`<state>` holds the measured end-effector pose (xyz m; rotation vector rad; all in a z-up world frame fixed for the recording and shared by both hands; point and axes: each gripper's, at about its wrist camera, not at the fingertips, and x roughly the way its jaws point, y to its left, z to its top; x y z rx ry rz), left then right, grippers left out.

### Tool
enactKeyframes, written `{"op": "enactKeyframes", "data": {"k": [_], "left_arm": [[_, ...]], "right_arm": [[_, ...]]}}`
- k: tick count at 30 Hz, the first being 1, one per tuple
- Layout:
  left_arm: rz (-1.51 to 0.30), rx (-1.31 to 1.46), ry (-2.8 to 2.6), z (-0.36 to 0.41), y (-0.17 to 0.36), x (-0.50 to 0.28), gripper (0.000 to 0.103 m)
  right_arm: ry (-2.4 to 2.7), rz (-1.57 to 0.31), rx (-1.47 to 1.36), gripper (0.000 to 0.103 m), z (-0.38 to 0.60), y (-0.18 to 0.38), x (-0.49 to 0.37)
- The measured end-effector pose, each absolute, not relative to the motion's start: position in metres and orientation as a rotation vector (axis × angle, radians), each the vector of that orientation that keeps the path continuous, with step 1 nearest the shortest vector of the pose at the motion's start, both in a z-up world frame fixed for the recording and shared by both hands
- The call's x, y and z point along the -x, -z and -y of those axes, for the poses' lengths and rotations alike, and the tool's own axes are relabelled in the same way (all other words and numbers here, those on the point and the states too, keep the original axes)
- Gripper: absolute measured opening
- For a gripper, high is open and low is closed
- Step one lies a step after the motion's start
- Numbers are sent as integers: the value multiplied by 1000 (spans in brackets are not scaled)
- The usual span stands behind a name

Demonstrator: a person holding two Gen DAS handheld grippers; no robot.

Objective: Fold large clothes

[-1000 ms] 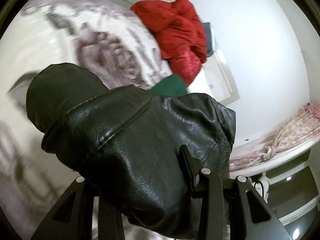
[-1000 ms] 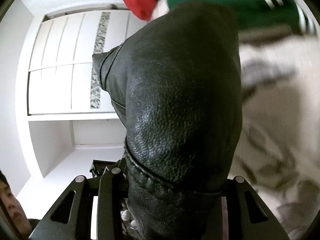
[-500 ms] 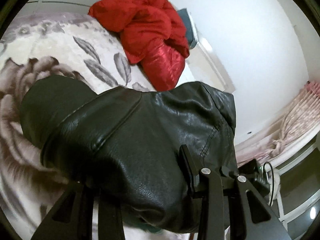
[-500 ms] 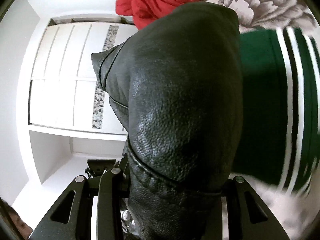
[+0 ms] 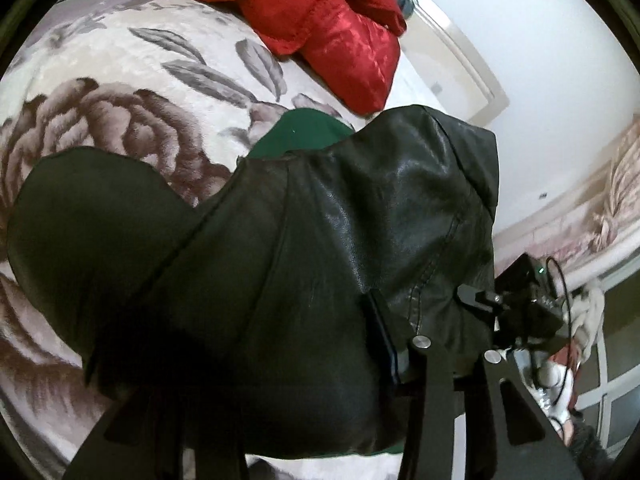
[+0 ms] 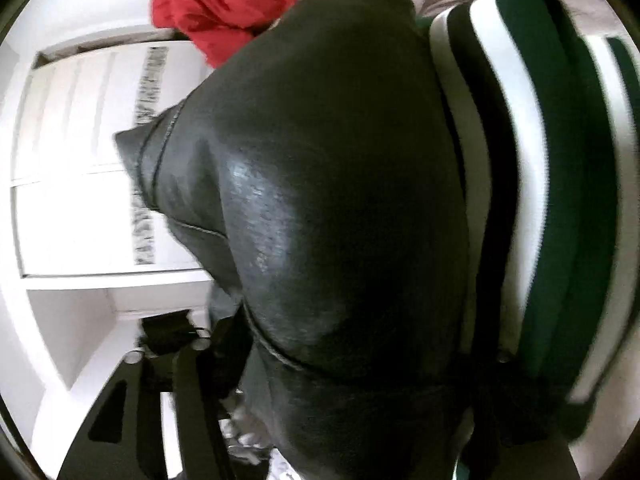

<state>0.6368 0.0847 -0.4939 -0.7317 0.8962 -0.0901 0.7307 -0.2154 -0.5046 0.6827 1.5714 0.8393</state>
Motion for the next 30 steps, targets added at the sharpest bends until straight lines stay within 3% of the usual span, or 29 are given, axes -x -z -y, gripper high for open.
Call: {"op": "enactKeyframes", "data": {"k": [2,4,6,7,11,18,23,30], "left_arm": [[-915,692,95,-79,489,-639,50],[-930,647,132,-72,485,-641,85],[-938,590,136,-65,481,-638,93],[-948,562,128,-63,480,-635,93],[-973,453,68,-61,474,-619,94],[-995,199,-39,-52,443,-592,96],[-945,66,-39,-40,400,-566,96],[-881,6,-28,-39,326,-520,96]], "right_arm": [[-751,-1538,-595,76,216,488,-719],[-681,-1507,-533,81,214,476,-708],[-587,-1459,-432,88,209,458,-694],[-514,-1427,-360,92,207,445,-684],[-344,-1305,-288,92,220,413,-644],[-43,-1116,93,93,219,371,-525],[74,-1075,108,93,217,348,-471],[149,-1040,51,93,219,269,-397]]}}
